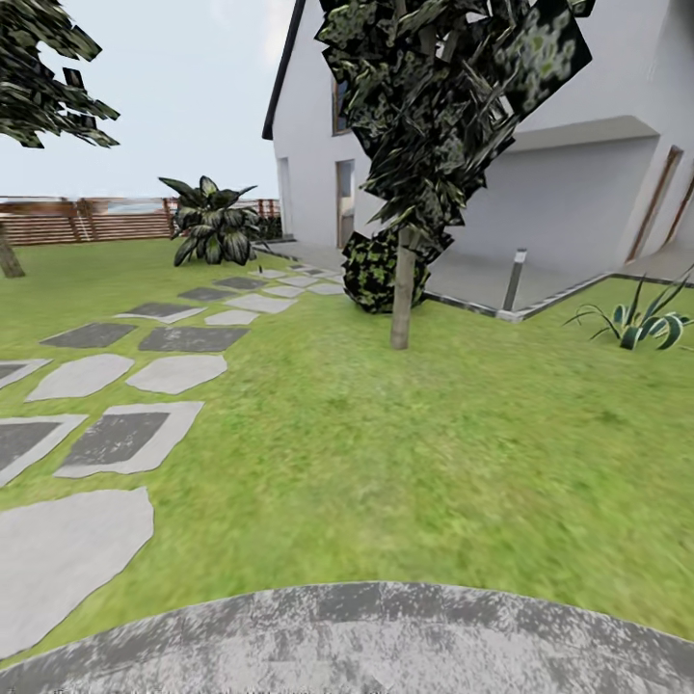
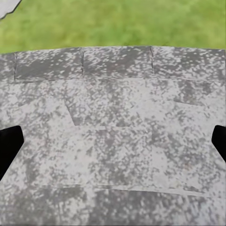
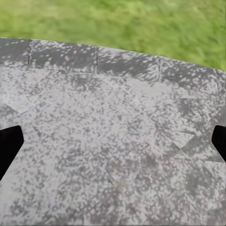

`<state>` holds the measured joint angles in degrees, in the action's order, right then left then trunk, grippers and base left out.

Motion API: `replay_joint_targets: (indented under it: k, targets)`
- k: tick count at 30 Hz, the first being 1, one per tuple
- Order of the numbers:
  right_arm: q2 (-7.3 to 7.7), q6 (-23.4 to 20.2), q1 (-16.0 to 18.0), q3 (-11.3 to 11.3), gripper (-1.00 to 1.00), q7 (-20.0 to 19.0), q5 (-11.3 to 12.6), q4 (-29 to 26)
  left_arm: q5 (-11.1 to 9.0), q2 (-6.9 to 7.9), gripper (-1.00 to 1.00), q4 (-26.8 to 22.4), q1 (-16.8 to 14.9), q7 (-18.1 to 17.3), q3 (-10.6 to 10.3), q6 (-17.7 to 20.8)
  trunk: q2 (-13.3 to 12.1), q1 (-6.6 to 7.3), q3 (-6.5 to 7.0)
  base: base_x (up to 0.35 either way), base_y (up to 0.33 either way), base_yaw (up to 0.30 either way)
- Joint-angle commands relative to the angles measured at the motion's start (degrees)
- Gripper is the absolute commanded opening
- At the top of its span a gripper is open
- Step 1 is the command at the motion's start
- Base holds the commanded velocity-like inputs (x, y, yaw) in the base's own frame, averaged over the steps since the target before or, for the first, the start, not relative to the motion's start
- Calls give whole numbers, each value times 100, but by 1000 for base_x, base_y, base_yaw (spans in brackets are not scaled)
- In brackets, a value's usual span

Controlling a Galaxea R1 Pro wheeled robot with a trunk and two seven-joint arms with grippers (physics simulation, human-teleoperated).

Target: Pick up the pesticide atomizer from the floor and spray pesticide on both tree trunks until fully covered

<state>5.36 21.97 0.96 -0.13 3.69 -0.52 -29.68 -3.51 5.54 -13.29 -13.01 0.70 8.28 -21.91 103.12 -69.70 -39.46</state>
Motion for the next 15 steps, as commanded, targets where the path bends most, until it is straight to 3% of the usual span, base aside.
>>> replay_joint_targets:
  k: [1, 15]
  targets:
    - [0, 0, 0, 1, 100, 0, 0, -1, -2, 0, 100, 0, 0, 0, 2, -1, 42, -23, -26, 0, 0, 217]
    - [-1, -4, 0, 13, 100, 0, -7, 6, -8, 0, 100, 2, 0, 0, 3, 2, 603, -330, -373, 0, 0, 213]
